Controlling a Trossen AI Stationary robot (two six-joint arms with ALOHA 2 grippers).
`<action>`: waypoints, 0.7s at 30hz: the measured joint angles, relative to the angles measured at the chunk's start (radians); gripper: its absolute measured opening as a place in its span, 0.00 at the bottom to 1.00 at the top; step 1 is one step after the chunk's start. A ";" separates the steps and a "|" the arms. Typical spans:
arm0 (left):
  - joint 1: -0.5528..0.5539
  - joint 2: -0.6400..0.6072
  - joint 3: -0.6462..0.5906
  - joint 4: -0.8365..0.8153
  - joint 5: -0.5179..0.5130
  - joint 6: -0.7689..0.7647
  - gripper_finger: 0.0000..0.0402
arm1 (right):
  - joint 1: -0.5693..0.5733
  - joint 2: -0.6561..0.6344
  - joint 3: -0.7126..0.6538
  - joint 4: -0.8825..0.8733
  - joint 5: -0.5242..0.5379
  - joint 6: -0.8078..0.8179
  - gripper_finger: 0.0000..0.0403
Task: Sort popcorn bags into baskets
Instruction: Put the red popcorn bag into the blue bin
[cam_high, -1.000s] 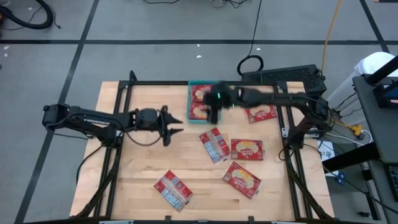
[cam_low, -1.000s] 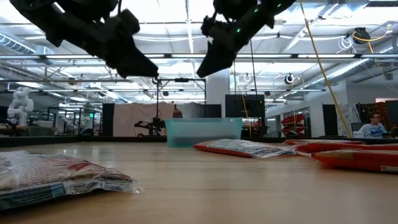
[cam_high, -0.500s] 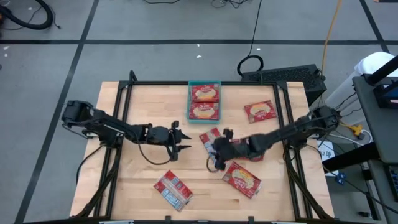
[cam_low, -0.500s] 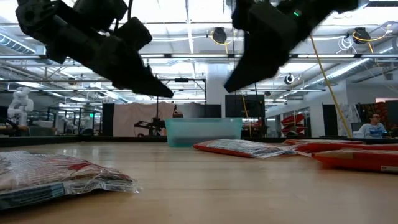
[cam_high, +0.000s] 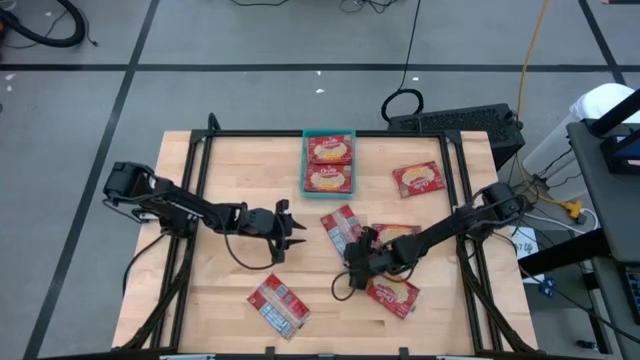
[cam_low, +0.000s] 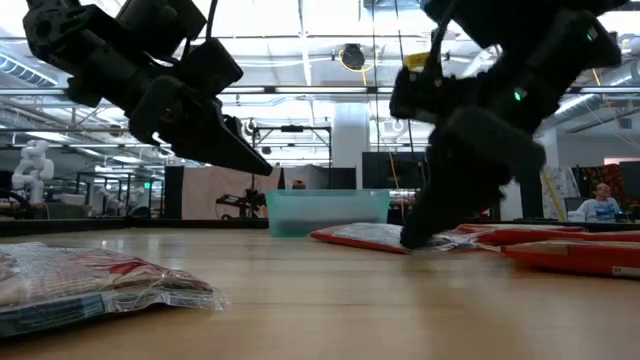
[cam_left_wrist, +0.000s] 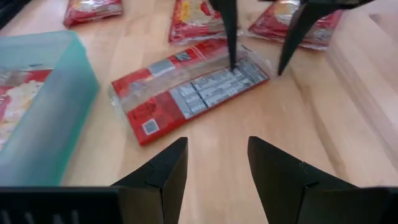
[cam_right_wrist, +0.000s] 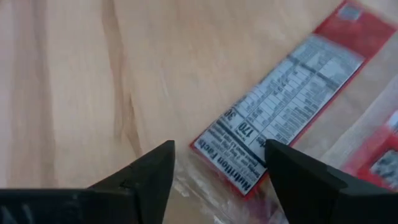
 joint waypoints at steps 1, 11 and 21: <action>-0.006 0.000 0.000 -0.003 0.000 0.000 0.43 | 0.001 0.012 0.000 0.004 0.014 0.016 0.60; -0.063 0.000 0.000 0.005 -0.005 0.011 0.43 | 0.001 0.073 0.004 0.050 0.069 0.106 0.19; -0.142 0.016 0.000 0.112 -0.012 0.142 0.43 | 0.004 0.074 -0.002 0.300 -0.015 0.018 0.01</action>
